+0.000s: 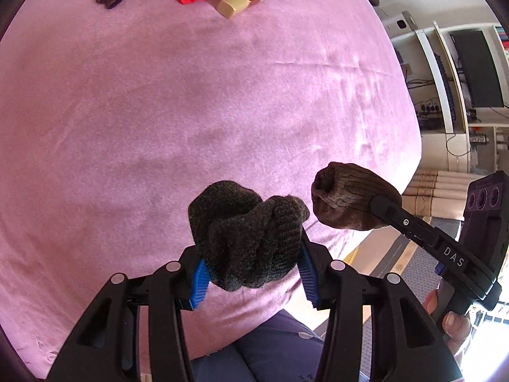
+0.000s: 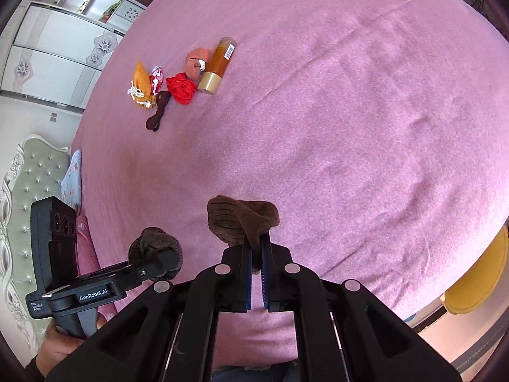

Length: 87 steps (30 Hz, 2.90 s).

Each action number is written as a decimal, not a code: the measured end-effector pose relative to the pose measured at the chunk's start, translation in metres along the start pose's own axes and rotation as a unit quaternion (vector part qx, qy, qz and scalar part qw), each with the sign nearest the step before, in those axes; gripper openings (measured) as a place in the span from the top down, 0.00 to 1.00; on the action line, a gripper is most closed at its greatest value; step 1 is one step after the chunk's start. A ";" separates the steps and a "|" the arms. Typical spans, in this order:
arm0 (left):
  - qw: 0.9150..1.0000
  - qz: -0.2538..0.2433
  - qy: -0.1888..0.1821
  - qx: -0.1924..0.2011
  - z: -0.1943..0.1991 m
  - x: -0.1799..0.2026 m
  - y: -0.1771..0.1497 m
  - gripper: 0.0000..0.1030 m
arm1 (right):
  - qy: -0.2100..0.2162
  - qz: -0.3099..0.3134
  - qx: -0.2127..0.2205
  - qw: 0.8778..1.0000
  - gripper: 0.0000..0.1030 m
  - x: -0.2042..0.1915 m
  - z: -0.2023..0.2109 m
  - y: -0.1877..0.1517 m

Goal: Collect trash
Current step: 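Grasp the dark grey sock with the left tool while the right tool grasps the brown sock, then carry both socks over the yellow bucket and open both tools, then move both open tools back over the remaining items on the bed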

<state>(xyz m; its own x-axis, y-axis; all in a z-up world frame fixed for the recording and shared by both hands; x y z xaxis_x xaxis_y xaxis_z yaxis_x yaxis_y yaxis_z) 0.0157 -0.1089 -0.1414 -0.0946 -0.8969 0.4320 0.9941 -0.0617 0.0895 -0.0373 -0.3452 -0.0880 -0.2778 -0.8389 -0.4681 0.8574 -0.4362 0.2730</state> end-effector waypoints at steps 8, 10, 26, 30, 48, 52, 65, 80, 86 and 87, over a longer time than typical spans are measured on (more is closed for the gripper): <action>0.998 -0.066 -0.007 -0.021 -0.017 0.069 -0.027 0.54 | -0.011 -0.032 0.039 0.999 0.95 0.056 0.049 -0.016; 0.997 -0.075 -0.010 -0.023 -0.023 0.090 -0.032 0.54 | -0.015 -0.040 0.044 0.998 0.95 0.075 0.063 -0.018; 0.983 -0.161 -0.028 -0.085 -0.117 0.274 -0.100 0.54 | -0.053 -0.141 0.094 0.984 0.95 0.260 0.172 -0.050; 0.975 -0.193 -0.033 -0.109 -0.146 0.317 -0.119 0.54 | -0.071 -0.170 0.103 0.977 0.95 0.302 0.194 -0.067; 0.927 -0.314 -0.026 -0.205 -0.246 0.443 -0.216 0.54 | -0.114 -0.304 0.114 0.939 0.95 0.439 0.238 -0.153; 0.919 -0.331 -0.029 -0.215 -0.257 0.457 -0.226 0.53 | -0.118 -0.312 0.115 0.936 0.95 0.453 0.240 -0.157; 0.912 -0.343 -0.016 -0.223 -0.271 0.469 -0.229 0.23 | -0.152 -0.299 0.095 0.937 0.69 0.463 0.240 -0.152; 0.926 -0.325 -0.017 -0.192 -0.242 0.442 -0.202 0.21 | -0.149 -0.274 0.096 0.945 0.69 0.434 0.238 -0.132; 0.940 -0.297 -0.021 -0.165 -0.212 0.410 -0.170 0.21 | -0.136 -0.238 0.091 0.957 0.69 0.396 0.223 -0.101; 0.943 -0.292 -0.021 -0.158 -0.207 0.403 -0.164 0.21 | -0.133 -0.230 0.089 0.960 0.69 0.388 0.219 -0.095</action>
<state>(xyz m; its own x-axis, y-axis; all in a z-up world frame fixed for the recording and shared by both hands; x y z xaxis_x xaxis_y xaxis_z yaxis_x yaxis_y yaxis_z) -0.1742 -0.5508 -0.1672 -0.6261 -0.6524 0.4271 0.7377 -0.6731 0.0532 -0.3215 -0.7005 -0.1116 -0.7309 -0.5867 -0.3487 0.5358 -0.8097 0.2392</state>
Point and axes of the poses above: each gripper's, at about its wrist camera, not at the fingertips, and z roughly against the way its jaws point, x to its right, y to its top, the point moved 1 cm from there along -z, roughly the way its jaws point, and after that the axes turned 10 degrees about x, right-handed, at the moved point
